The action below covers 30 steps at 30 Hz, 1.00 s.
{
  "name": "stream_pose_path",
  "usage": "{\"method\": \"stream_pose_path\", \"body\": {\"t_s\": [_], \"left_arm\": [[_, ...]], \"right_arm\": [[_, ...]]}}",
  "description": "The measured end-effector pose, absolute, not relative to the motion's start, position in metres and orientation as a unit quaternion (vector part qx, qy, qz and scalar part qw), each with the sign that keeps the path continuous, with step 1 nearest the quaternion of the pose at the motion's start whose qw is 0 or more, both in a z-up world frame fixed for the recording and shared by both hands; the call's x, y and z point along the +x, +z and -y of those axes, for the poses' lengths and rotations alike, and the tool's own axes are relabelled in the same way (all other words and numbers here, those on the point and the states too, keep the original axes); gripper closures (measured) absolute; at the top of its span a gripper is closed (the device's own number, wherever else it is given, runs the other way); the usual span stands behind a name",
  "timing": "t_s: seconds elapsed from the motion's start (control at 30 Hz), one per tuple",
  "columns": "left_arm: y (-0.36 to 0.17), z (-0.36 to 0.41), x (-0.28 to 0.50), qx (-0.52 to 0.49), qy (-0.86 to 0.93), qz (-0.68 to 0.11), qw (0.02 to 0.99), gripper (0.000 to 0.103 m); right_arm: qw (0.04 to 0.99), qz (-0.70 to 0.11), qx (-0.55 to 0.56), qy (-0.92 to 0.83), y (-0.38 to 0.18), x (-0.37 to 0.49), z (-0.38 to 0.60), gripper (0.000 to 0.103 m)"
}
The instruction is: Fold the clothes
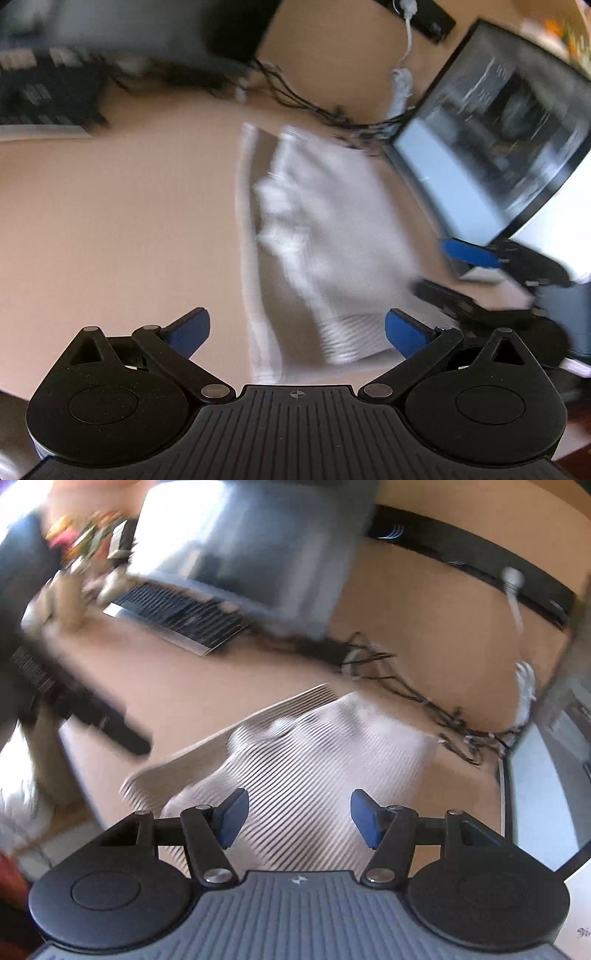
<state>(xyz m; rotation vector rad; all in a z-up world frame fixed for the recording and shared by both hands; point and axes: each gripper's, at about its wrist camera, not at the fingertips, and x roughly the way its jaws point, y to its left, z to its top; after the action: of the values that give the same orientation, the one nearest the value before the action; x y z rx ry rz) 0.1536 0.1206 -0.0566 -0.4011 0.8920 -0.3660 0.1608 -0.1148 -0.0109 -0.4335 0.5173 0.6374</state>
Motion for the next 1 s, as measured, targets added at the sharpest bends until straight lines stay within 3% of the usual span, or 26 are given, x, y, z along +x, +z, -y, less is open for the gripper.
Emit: {"method": "stream_pose_path", "body": {"t_s": [0.17, 0.47, 0.53, 0.73, 0.83, 0.87, 0.9, 0.93, 0.97, 1.0], "left_arm": [[-0.069, -0.096, 0.181, -0.218, -0.222, -0.456, 0.834, 0.011], [-0.097, -0.076, 0.195, -0.247, -0.266, -0.49, 0.792, 0.018], [-0.098, -0.08, 0.193, -0.257, -0.259, -0.486, 0.794, 0.023], [-0.11, -0.091, 0.198, -0.324, -0.248, -0.469, 0.783, 0.021], [-0.113, -0.082, 0.199, -0.321, -0.252, -0.455, 0.791, 0.021], [-0.113, -0.079, 0.199, -0.319, -0.252, -0.451, 0.795, 0.024], [-0.113, -0.078, 0.198, -0.316, -0.25, -0.45, 0.797, 0.032], [-0.114, -0.077, 0.197, -0.313, -0.247, -0.449, 0.8, 0.042], [-0.115, -0.075, 0.197, -0.31, -0.247, -0.451, 0.799, 0.048], [-0.117, -0.074, 0.197, -0.309, -0.248, -0.455, 0.798, 0.06]], "right_arm": [[0.914, -0.293, -0.125, 0.253, 0.011, 0.223, 0.116, 0.042], [0.914, -0.288, -0.192, 0.213, 0.017, 0.29, 0.09, 0.042], [0.907, -0.303, -0.197, 0.216, 0.015, 0.318, 0.071, 0.039], [0.893, -0.362, -0.17, 0.207, -0.027, 0.394, 0.004, 0.035], [0.878, -0.384, -0.214, 0.187, -0.061, 0.415, -0.021, 0.036], [0.875, -0.384, -0.229, 0.187, -0.069, 0.417, -0.023, 0.038], [0.873, -0.38, -0.231, 0.198, -0.069, 0.415, -0.021, 0.046], [0.872, -0.377, -0.233, 0.209, -0.068, 0.413, -0.018, 0.061], [0.871, -0.373, -0.234, 0.219, -0.068, 0.411, -0.016, 0.065], [0.871, -0.364, -0.242, 0.224, -0.064, 0.406, -0.012, 0.074]]}}
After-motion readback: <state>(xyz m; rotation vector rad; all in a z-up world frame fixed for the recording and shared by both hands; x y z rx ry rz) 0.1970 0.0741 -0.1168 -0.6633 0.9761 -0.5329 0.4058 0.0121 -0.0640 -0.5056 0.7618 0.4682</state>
